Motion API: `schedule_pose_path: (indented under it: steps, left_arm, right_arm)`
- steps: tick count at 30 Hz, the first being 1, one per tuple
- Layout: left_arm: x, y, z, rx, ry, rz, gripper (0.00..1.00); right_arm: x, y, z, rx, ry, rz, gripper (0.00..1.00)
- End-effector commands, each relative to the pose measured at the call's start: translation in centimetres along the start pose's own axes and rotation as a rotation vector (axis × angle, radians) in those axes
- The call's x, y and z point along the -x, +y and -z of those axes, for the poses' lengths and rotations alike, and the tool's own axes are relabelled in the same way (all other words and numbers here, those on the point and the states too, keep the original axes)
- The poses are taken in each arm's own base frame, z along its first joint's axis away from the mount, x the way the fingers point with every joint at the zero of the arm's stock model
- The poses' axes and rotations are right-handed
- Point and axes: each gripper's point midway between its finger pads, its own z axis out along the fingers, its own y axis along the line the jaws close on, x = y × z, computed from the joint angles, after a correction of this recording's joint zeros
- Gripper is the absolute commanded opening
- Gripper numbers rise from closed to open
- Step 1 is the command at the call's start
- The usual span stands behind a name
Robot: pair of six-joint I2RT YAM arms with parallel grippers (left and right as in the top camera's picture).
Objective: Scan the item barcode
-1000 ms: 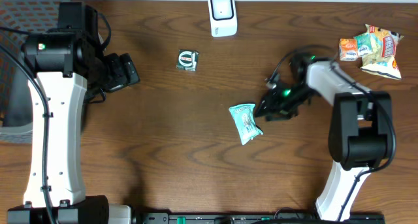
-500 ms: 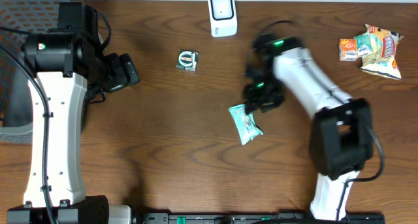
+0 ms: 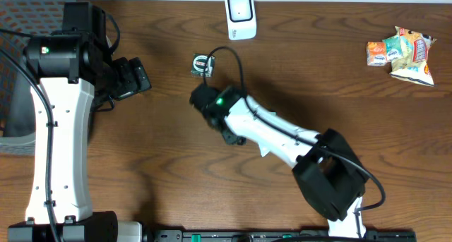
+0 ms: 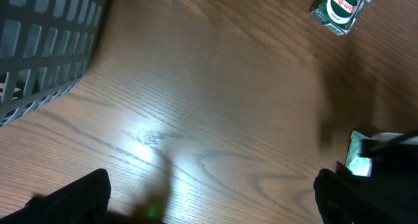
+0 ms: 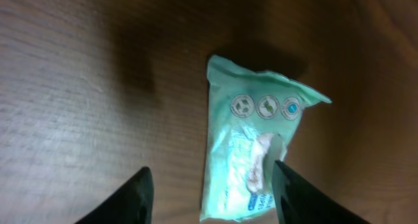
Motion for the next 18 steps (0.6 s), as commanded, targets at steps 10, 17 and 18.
schedule_pose_path:
  steps: [10,17,18]
  left_arm:
    - [-0.1,0.1,-0.2,0.006,0.008,0.014,0.97]
    - [-0.1,0.1,-0.2,0.006,0.008,0.015,0.98]
    - [-0.1,0.1,-0.2,0.006,0.008,0.015,0.98]
  right_arm:
    - [-2.0,-3.5,-4.2,-0.18,-0.024,-0.05,0.51]
    - [-3.1,-3.1,-6.0,-0.117,0.018,-0.033,0.14]
    - [-3.1,-3.0,-6.0,-0.103,0.023,-0.039,0.11]
